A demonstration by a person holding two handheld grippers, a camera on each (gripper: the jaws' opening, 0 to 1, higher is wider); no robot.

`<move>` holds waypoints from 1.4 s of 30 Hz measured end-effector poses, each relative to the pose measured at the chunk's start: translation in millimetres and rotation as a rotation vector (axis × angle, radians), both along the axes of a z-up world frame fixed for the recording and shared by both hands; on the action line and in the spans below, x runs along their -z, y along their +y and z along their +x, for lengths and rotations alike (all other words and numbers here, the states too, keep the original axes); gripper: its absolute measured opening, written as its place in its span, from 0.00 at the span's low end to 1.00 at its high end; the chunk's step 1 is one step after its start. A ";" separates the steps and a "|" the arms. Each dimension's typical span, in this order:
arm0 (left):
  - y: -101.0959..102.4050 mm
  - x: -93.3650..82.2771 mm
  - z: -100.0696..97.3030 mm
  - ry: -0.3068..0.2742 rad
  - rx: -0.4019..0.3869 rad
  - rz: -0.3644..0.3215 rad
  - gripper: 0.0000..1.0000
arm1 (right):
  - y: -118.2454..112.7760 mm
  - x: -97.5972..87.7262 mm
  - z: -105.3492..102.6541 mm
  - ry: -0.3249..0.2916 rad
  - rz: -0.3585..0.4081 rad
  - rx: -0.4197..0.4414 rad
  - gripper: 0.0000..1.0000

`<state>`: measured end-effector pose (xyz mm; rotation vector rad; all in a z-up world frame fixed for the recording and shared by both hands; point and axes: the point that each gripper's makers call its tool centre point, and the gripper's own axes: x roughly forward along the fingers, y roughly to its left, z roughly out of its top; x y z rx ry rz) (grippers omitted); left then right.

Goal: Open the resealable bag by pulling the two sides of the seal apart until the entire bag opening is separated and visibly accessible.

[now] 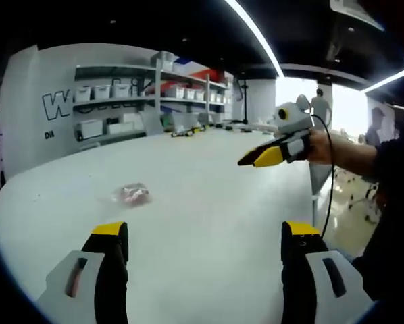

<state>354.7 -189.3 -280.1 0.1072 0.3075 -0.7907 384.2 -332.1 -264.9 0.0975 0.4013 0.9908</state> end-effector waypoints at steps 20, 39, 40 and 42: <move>0.0 -0.9 0.8 0.001 -0.001 -0.004 0.93 | -8.6 2.1 11.2 -0.082 -0.070 0.054 0.79; 4.9 -3.5 -0.9 -0.005 -0.018 0.002 0.93 | -2.6 8.9 3.1 -0.085 -0.087 0.038 0.99; 4.7 -3.6 -0.9 -0.004 -0.018 0.001 0.93 | -2.5 8.0 2.8 -0.087 -0.085 0.039 0.99; 3.9 -3.7 -1.0 -0.005 -0.017 0.003 0.93 | -1.9 6.7 2.0 -0.090 -0.083 0.036 0.99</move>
